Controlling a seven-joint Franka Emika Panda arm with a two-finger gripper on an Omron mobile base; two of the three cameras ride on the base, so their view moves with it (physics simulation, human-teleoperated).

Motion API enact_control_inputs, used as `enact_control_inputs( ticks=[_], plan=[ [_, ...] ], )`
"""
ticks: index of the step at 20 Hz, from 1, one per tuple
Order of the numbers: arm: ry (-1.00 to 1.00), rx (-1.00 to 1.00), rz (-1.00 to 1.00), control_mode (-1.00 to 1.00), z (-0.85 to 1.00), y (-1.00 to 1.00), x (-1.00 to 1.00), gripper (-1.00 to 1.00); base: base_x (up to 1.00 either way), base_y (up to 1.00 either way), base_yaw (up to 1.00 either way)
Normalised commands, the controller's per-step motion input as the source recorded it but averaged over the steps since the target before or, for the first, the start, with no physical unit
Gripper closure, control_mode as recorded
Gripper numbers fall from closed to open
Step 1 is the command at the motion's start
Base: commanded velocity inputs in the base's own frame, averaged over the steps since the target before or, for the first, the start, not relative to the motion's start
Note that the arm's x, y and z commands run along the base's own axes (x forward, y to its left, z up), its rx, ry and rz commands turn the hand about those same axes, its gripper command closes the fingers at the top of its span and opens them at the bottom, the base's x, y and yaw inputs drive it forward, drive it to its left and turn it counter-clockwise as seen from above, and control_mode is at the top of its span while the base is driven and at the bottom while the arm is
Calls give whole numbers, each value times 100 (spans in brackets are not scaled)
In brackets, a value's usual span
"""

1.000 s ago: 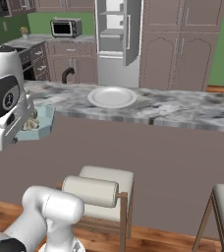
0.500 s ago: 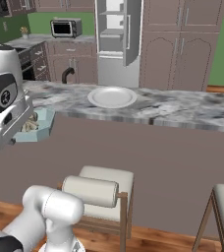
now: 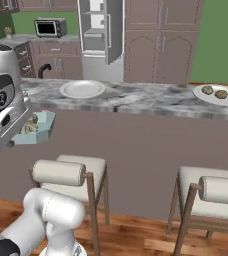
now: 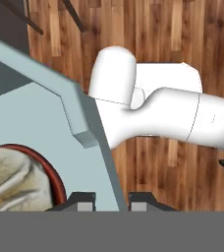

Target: Place two dumplings into each of the tupperware containers and then place the containers in the fridge.

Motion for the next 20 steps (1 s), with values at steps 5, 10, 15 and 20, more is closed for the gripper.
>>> enact_control_inputs(
  ticks=[5,10,15,20],
  plan=[
    [0,0,0,100,0,0,0,100,-10,-100,-20],
    [0,0,0,100,0,0,0,100,0,-100,-18],
    [0,0,0,100,0,0,0,100,1,-100,-15],
    [0,0,0,100,0,0,0,100,18,-100,-6]
  ],
)
